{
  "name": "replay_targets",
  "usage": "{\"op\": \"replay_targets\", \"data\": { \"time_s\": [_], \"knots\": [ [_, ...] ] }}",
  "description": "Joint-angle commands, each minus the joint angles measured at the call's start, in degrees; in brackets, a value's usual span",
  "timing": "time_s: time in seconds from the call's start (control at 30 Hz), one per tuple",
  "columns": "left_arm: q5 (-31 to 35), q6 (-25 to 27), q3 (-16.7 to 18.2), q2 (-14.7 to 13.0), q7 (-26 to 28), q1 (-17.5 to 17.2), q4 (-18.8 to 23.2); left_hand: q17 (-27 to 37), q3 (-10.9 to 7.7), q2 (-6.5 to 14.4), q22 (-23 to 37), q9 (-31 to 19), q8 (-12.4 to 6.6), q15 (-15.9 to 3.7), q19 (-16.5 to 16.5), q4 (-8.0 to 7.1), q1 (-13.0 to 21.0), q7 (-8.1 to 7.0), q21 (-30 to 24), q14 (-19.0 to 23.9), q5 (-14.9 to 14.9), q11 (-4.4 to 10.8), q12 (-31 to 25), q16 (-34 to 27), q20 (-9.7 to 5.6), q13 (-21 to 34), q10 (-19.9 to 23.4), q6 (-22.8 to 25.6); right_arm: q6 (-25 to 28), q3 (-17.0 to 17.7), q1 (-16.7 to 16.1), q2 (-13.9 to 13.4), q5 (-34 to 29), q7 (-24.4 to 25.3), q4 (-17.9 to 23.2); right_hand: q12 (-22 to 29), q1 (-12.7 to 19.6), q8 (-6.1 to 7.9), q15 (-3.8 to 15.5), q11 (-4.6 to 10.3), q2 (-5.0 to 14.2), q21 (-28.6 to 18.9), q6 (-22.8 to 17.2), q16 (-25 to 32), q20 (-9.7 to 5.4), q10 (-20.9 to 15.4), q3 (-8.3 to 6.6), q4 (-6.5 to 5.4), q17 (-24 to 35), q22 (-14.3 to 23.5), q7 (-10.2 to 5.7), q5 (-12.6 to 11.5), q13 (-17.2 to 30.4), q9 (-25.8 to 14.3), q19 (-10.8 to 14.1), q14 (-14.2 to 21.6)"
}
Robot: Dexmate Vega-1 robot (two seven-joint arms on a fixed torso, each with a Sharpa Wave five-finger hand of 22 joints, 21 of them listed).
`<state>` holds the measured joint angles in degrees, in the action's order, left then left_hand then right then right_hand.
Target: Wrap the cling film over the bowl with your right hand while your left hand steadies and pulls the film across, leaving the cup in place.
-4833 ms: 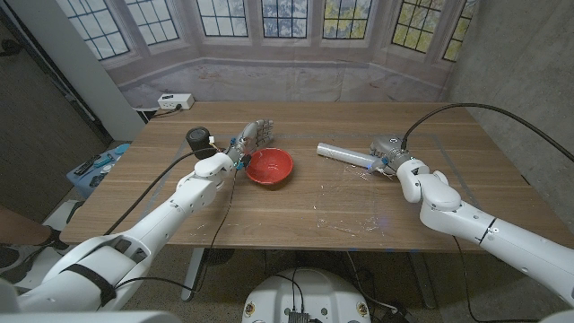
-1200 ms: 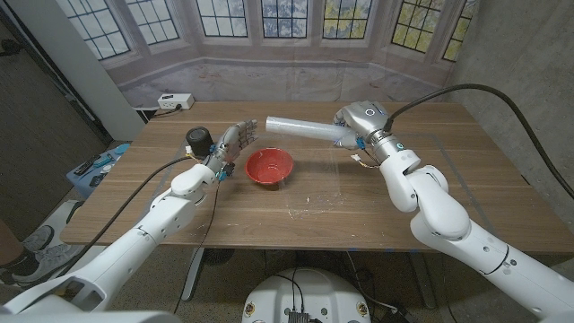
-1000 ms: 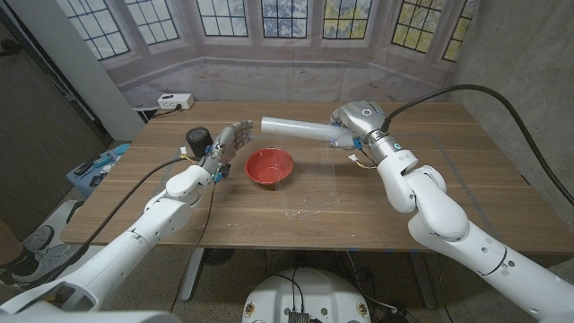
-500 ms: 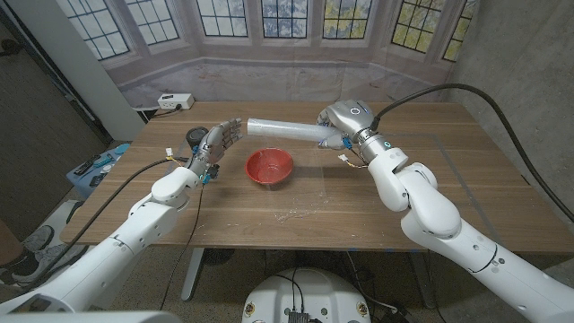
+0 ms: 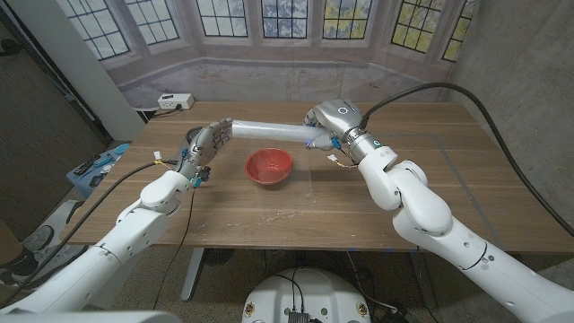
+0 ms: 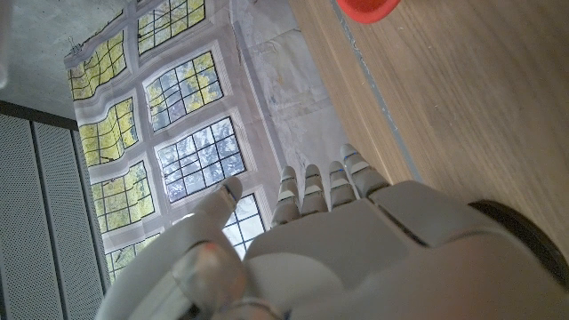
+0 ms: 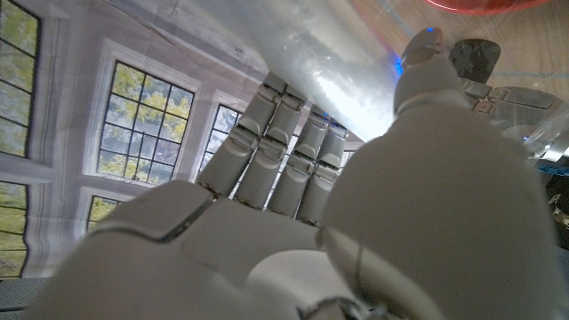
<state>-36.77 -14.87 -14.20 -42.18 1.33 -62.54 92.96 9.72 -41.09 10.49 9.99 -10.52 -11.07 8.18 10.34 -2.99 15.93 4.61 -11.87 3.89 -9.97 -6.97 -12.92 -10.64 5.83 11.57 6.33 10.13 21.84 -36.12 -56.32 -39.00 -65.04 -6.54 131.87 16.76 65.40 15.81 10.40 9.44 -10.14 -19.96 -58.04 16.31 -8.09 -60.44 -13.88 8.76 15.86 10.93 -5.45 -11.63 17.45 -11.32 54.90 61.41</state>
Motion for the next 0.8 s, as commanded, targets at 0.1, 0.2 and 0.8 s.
{"op": "replay_targets", "data": {
  "time_s": [0.1, 0.2, 0.8],
  "knots": [
    [0.14, -1.17, 1.87, -1.06, 0.81, -3.15, 2.16, 0.26, -0.25, 0.2, 0.14, -0.15, 0.25, 0.25, 0.23, 0.27, 0.68, 0.22, 0.23, -0.46, -0.42, -0.55, 0.19, 0.22, 0.52, 0.19, -0.31, 0.18, -2.31, -1.8, 1.68, 2.23, 0.78, 0.01, -1.6, -0.19, 10.88, -0.32, 3.52, -0.27, 11.26, -0.55, -3.33, 0.31, -3.67, 0.51, 0.31, -0.13, 0.18, 0.07, -3.1, -0.08, 0.32, -0.3, -0.43, -0.2],
    [0.36, -0.78, 2.19, -1.85, 0.85, -3.95, 3.44, 0.27, -0.25, 0.24, 0.14, -0.15, 0.31, 0.28, 0.19, 0.31, 0.77, 0.3, 0.26, -0.56, -0.43, -0.68, 0.24, 0.24, 0.51, 0.19, -0.42, 0.04, -2.87, -2.05, 2.41, 2.62, 1.25, 0.18, -2.38, -0.18, 10.96, -0.37, 3.52, -0.3, 11.35, -0.57, -3.31, 0.31, -3.67, 0.5, 0.34, -0.13, 0.21, 0.07, -2.94, -0.04, 0.42, -0.31, -0.44, -0.23],
    [1.09, 1.42, 5.85, -5.58, 3.82, -13.19, 13.24, 0.26, -0.37, 0.41, 0.15, -0.15, 0.19, 0.39, 0.17, 0.55, 1.28, 0.68, 0.29, -0.62, -0.49, -0.87, 0.17, 0.19, 0.7, 0.2, -0.2, 0.36, -2.37, -1.96, 5.61, 3.88, 3.35, 1.14, -5.44, -0.31, 11.46, -0.81, 3.5, -0.45, 11.93, -0.59, -2.96, 0.29, -3.72, 0.56, 0.58, -0.09, 0.46, 0.08, -2.5, 0.25, 0.79, -0.38, -0.76, -0.53]
  ]
}}
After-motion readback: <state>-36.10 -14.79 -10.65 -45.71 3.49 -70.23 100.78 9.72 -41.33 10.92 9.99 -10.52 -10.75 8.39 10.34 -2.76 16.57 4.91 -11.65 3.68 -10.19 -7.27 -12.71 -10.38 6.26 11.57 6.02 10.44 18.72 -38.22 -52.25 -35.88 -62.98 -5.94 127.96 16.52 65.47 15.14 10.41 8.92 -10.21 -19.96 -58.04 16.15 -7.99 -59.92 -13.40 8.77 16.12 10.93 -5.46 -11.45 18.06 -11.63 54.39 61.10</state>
